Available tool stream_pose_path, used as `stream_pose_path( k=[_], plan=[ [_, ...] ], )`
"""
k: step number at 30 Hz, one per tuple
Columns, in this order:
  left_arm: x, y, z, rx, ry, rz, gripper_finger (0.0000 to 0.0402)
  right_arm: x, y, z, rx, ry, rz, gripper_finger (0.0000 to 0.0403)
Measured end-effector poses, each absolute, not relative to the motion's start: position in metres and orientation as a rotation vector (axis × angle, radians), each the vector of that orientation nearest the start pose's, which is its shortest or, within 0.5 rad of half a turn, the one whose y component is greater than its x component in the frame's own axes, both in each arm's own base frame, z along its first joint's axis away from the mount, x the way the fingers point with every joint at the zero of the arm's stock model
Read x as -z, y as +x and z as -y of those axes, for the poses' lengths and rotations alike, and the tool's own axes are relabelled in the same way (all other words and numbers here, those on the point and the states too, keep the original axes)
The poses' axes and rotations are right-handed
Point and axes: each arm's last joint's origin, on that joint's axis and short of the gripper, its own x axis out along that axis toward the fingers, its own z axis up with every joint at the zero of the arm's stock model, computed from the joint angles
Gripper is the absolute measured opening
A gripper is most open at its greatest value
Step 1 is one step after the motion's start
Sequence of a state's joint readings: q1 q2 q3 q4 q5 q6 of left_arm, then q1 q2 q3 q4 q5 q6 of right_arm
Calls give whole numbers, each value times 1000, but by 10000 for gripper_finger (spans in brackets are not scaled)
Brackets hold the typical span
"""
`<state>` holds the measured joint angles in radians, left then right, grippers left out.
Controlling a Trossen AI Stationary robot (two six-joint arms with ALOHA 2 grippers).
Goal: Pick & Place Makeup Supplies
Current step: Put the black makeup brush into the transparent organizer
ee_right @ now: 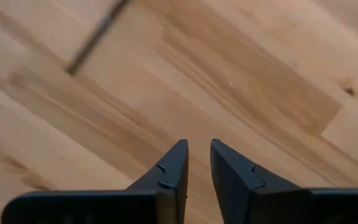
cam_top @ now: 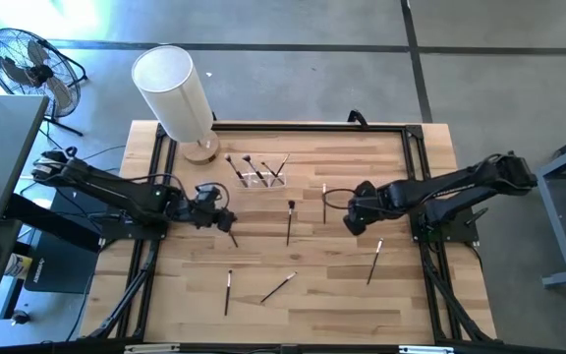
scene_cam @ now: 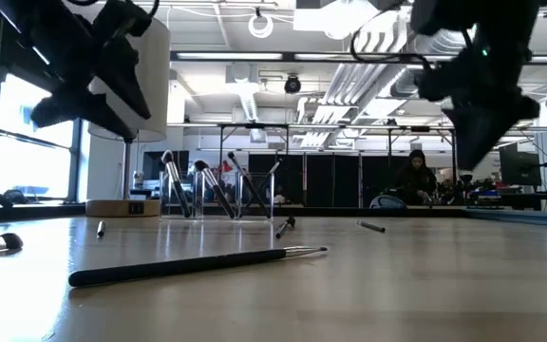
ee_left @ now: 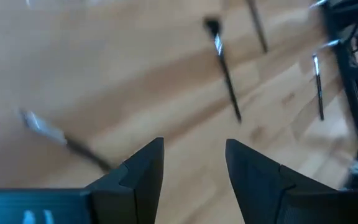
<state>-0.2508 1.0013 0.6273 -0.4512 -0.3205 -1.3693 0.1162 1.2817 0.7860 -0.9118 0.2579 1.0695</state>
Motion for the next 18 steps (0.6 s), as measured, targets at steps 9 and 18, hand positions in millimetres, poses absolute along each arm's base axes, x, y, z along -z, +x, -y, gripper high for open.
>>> stream_pose_path(
  k=[9,18],
  plan=[
    [-193,218,82,-725,-1248,-936,170,-165,187,-16,666,611,-1149,63],
    [-201,249,135,-774,-1169,-1098,170,-161,176,-12,554,559,-1099,63]
  ],
)
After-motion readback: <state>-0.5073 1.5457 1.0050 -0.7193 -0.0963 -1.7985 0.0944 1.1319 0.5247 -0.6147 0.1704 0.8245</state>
